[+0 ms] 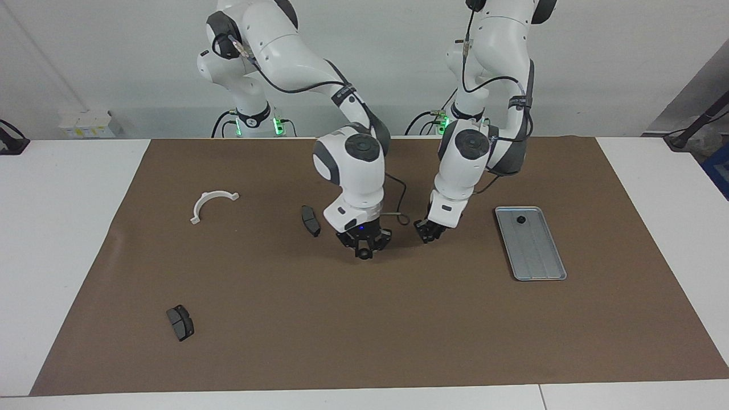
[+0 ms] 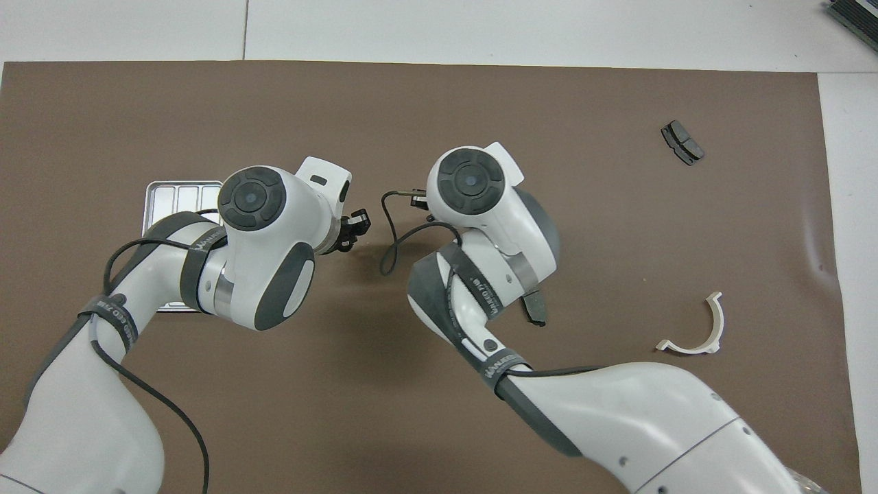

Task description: Place bearing gear from tray to pile

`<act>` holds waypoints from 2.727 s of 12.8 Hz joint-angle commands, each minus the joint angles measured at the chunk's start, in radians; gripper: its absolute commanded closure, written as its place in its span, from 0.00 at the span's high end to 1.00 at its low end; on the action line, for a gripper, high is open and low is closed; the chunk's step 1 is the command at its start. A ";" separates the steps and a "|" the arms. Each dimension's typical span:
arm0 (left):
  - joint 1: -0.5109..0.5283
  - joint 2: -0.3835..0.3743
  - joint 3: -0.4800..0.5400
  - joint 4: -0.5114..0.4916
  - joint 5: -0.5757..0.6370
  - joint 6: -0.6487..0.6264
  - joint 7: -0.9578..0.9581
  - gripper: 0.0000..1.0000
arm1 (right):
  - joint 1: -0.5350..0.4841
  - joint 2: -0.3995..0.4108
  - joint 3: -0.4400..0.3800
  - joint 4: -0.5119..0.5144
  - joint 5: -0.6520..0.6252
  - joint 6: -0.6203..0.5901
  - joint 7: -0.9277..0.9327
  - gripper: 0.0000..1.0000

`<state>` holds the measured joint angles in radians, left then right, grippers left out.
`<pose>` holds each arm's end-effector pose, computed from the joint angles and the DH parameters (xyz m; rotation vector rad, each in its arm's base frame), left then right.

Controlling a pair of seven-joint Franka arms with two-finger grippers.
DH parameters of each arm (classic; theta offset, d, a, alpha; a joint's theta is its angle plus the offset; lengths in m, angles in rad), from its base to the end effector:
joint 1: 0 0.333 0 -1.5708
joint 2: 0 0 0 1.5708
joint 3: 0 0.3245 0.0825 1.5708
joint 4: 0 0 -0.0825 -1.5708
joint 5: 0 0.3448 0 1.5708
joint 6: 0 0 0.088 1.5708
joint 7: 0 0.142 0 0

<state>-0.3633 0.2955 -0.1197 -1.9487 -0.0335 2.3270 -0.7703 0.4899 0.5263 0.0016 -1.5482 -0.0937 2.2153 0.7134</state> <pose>0.5267 -0.2743 0.3359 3.0052 0.4786 0.0508 0.6052 0.3173 0.3500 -3.1047 0.2663 -0.2500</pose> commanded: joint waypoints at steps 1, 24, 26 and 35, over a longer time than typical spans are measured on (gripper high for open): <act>-0.054 0.017 0.014 0.004 -0.012 0.029 -0.021 0.17 | -0.114 -0.162 0.020 -0.211 0.018 0.023 -0.130 0.00; 0.423 -0.144 0.025 -0.093 -0.014 -0.252 0.787 0.89 | -0.360 -0.196 0.024 -0.340 0.118 0.129 -0.443 1.00; 0.463 -0.165 0.025 -0.163 -0.003 -0.177 0.839 0.87 | -0.283 -0.187 0.024 -0.305 0.109 0.121 -0.323 1.00; 0.483 -0.185 0.026 -0.276 0.023 -0.098 0.867 0.72 | 0.022 -0.005 0.024 -0.053 0.043 0.003 0.047 1.00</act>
<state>0.1020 0.1467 -0.0835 -2.1820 -0.0318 2.2044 0.0863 0.4804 0.4555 0.0284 -1.6752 -0.0147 2.2438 0.6915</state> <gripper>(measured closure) 0.256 0.000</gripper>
